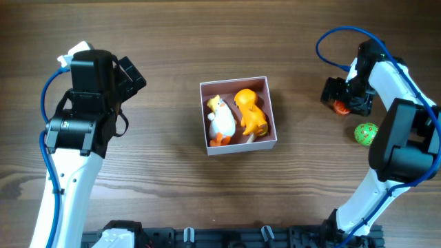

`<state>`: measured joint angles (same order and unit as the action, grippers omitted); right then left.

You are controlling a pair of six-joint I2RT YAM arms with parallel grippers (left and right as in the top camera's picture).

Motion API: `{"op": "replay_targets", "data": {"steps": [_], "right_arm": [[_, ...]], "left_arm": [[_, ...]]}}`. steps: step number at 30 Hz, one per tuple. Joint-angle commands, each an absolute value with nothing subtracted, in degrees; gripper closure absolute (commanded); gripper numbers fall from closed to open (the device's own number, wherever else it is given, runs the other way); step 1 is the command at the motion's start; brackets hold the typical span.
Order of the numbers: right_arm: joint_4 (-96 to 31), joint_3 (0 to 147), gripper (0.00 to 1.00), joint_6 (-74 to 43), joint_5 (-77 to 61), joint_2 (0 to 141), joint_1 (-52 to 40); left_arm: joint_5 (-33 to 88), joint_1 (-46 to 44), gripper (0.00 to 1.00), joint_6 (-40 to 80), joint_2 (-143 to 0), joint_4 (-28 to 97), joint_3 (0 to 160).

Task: Pack container
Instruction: 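Release the dinosaur and move the right gripper to the orange ball, then grasp the orange ball and carry it into the box with right gripper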

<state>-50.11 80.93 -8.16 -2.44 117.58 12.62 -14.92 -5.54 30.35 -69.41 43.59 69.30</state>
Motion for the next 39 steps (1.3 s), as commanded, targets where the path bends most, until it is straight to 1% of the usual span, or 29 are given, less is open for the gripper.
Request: {"op": "replay_targets", "data": {"steps": [1,5,8,10,12,14,17,21,25,30,35,39], "right_arm": [[-50.41,80.55,0.08,-6.83,-0.89,118.39,12.64],[-50.43,80.55,0.19,-6.02,-0.91,118.39,12.64],[-50.52,80.55,0.32,-6.04,-0.89,118.39,12.64],[-50.54,80.55,0.37,-6.39,-0.91,118.39,12.64],[-50.54,80.55,0.39,-7.57,-0.91,118.39,12.64],[-50.54,80.55,0.44,-7.62,-0.91,118.39,12.64],[-50.54,80.55,0.45,-7.60,-0.91,118.39,12.64],[-50.48,80.55,0.54,-7.57,-0.91,118.39,12.64],[-50.39,80.55,0.55,-7.57,-0.89,118.39,12.64],[-50.11,80.55,0.66,-7.62,-0.89,118.15,12.64],[-50.06,80.71,0.66,-7.88,-1.21,117.54,12.64],[-50.68,82.74,0.66,-7.73,-2.00,112.75,11.84]], "left_arm": [[-14.39,-5.23,0.00,30.89,-68.79,43.59,69.76],[-14.39,-5.23,0.00,30.89,-68.79,43.62,69.76],[-14.39,-5.23,0.00,30.89,-68.79,43.59,69.76],[-14.39,-5.23,0.00,30.89,-68.79,43.62,69.76],[-14.39,-5.23,0.00,30.89,-68.79,43.62,69.76],[-14.39,-5.23,0.00,30.89,-68.79,43.59,69.76],[-14.39,-5.23,0.00,30.89,-68.79,43.59,69.76],[-14.39,-5.23,0.00,30.89,-68.79,43.62,69.76],[-14.39,-5.23,0.00,30.89,-68.79,43.62,69.76],[-14.39,-5.23,0.00,30.89,-68.79,43.62,69.76],[-14.39,-5.23,0.00,30.89,-68.79,43.59,69.76],[-14.37,-5.23,0.00,30.89,-68.79,43.59,69.76]]}}
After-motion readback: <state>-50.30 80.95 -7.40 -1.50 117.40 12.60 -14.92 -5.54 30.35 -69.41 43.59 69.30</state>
